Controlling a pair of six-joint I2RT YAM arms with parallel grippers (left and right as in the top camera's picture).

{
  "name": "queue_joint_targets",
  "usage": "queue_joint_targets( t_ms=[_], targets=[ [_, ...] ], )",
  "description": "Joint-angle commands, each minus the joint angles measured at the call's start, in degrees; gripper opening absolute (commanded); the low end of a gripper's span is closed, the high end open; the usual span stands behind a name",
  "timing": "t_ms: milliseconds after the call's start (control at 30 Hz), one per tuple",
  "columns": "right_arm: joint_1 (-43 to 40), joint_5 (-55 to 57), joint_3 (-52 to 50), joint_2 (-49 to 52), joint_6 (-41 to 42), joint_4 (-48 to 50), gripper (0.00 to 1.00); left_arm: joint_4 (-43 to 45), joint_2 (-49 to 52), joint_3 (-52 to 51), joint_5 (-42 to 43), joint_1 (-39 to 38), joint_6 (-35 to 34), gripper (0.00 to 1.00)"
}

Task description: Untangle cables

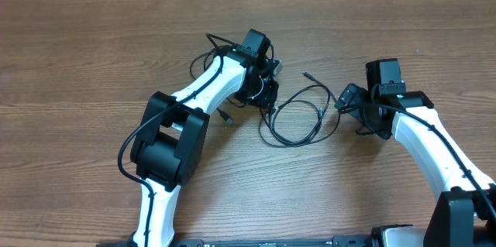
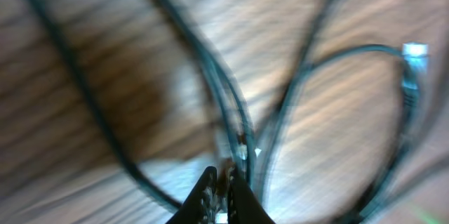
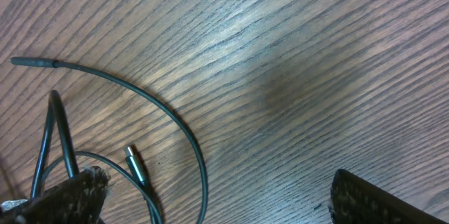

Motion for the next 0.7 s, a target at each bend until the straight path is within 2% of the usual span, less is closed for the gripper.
queue_joint_targets(
  t_ms=[0,400,667],
  targets=[
    [-0.11,-0.26,0.52,-0.26,0.37,0.2,1.0,0.57,-1.88,-0.57,9.16,-0.44,2.86,0.11],
    [-0.11,-0.26,0.52,-0.26,0.37,0.2,1.0,1.92,-1.88,-0.57,-3.96,-0.37,1.31,0.31],
    [-0.11,-0.24,0.52,-0.26,0.37,0.2,1.0,3.15,-1.88,-0.57,-3.82,-0.81,-0.81,0.33]
  ],
)
